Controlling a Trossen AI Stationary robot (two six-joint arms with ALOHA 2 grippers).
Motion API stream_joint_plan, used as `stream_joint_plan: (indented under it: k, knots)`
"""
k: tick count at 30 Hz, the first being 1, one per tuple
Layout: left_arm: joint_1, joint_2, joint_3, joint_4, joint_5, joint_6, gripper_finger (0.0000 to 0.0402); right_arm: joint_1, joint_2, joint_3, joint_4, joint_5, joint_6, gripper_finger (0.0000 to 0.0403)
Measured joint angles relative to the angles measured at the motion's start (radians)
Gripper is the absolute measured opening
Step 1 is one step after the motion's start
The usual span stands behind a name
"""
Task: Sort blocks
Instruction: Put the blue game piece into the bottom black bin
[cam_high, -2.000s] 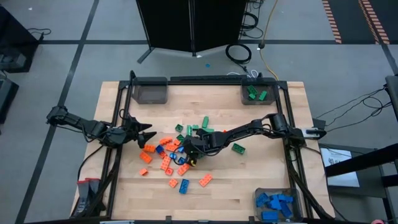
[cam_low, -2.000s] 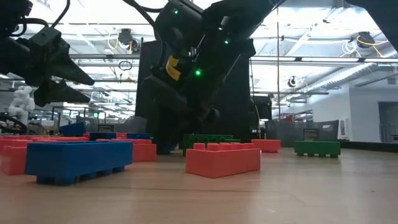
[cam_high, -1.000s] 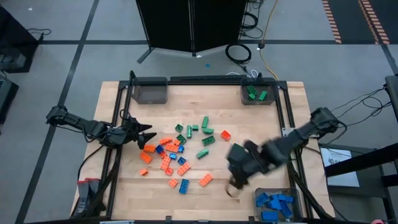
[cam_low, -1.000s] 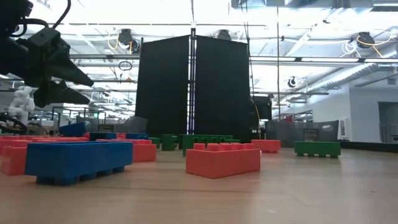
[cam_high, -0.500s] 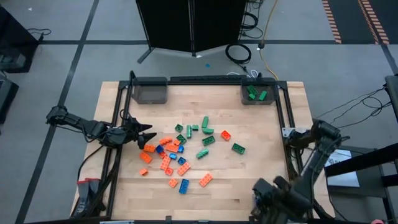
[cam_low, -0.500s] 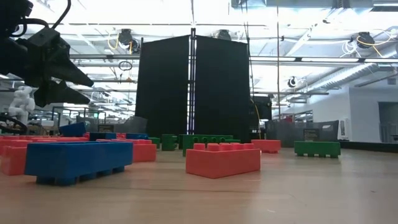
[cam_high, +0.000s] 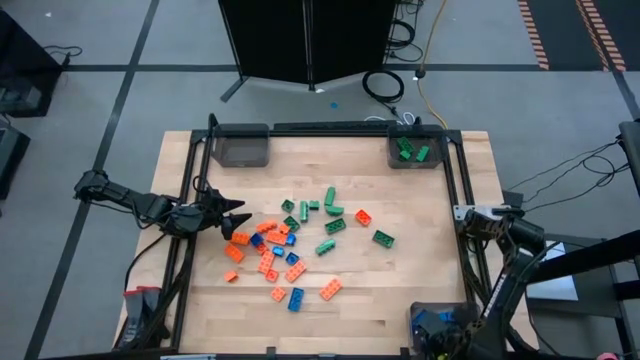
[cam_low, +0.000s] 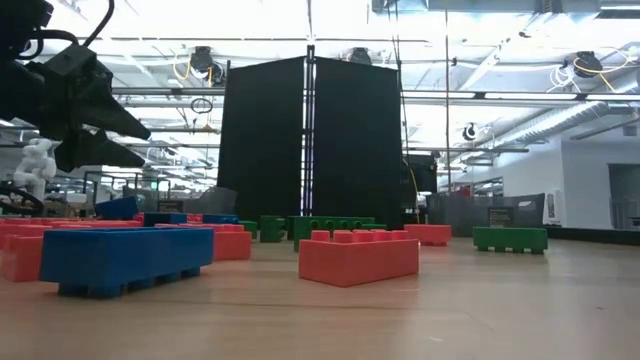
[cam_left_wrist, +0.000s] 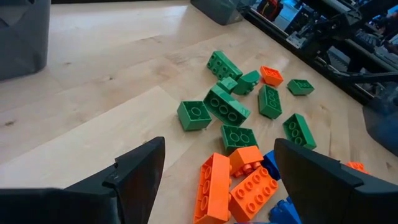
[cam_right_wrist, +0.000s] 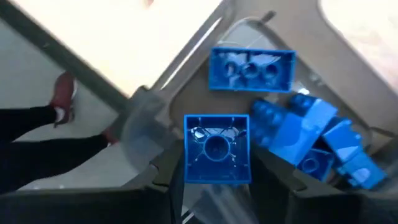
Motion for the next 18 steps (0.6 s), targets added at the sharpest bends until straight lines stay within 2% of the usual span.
stream_joint_plan:
  k: [10,12,16,18]
  knots:
    - [0.000,0.000,0.000,0.000,-0.005,0.000,0.0303,-0.009,0.013,-0.012,-0.040,-0.001,-0.009,0.0123]
    - [0.000,0.000,0.000,0.000,-0.005,0.000,0.0303,-0.013,0.013,-0.012,-0.040,-0.001,-0.013,0.0153]
    - [0.000,0.000,0.000,0.000,-0.005,0.000,0.0303,-0.014,0.013,-0.012,-0.040,-0.001,-0.010,0.0236]
    - [0.000,0.000,0.000,0.000,-0.005,0.001,0.0303,-0.014,0.013,-0.012,-0.041,-0.010,0.004,0.0261]
